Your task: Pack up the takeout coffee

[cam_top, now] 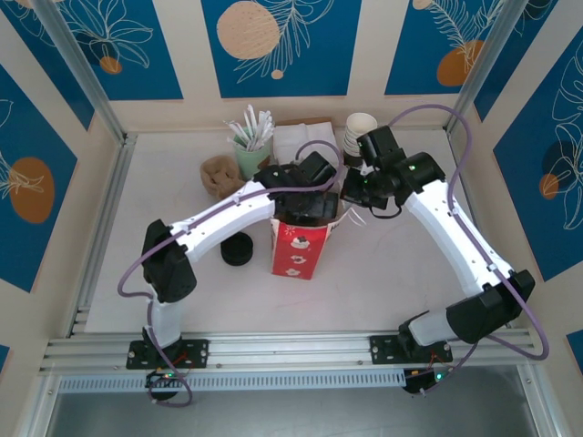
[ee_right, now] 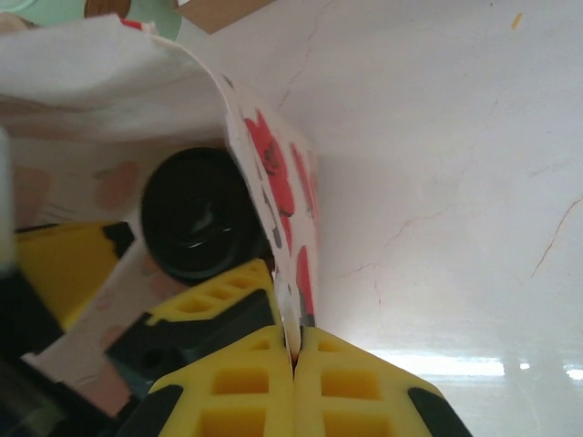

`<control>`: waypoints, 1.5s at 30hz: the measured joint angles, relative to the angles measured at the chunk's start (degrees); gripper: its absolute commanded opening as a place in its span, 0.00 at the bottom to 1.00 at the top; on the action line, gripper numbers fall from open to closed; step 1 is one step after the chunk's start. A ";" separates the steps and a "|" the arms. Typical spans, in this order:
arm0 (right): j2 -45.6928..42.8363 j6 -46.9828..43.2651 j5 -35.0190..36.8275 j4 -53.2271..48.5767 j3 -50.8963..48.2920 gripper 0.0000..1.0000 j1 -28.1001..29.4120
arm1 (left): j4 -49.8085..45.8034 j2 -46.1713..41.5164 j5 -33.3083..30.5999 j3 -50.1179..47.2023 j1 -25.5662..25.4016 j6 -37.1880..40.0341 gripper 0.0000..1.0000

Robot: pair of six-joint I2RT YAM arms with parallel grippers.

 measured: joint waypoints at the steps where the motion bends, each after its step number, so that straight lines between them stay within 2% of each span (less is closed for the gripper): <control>1: -0.33 0.00 -0.52 0.11 -0.33 0.00 -0.74 | 1.29 0.00 1.77 -1.09 0.11 0.48 1.00; 5: -0.92 0.00 -2.14 0.42 -0.68 0.00 -2.40 | 5.31 0.02 7.04 -2.97 0.37 1.62 1.00; 11: -0.98 0.00 -2.62 0.37 -0.70 0.00 -2.64 | 5.95 0.02 7.56 -1.86 0.50 2.43 1.00; 13: -0.98 0.00 -2.71 0.37 -0.70 0.08 -2.64 | 5.86 0.02 7.45 -1.18 0.50 2.43 1.00; 17: -1.22 -1.11 -3.56 0.57 -0.90 0.31 -3.15 | 5.88 0.02 7.56 -0.57 0.50 2.99 1.00; 19: -1.64 -2.51 -4.85 0.46 -0.98 0.36 -4.37 | 5.90 0.02 7.76 -0.57 0.55 3.69 1.00; 23: -2.43 -6.86 -9.99 2.10 -0.92 0.45 -11.04 | 6.84 0.02 9.53 -0.57 0.94 5.35 1.00; 26: -2.25 -10.34 -14.19 3.10 0.00 0.46 -15.15 | 7.34 0.02 11.19 -0.57 1.03 7.17 1.00; 29: -0.90 -13.60 -17.81 3.32 2.99 0.46 -16.79 | 7.30 0.02 11.82 -0.33 1.22 9.16 1.00; 35: 0.33 -15.76 -22.58 4.50 4.81 0.48 -16.81 | 4.00 0.07 11.61 5.95 1.33 11.28 1.00; 45: 0.24 -15.67 -23.37 4.70 2.71 0.52 -15.39 | 2.40 -1.11 13.73 10.71 1.36 9.81 1.00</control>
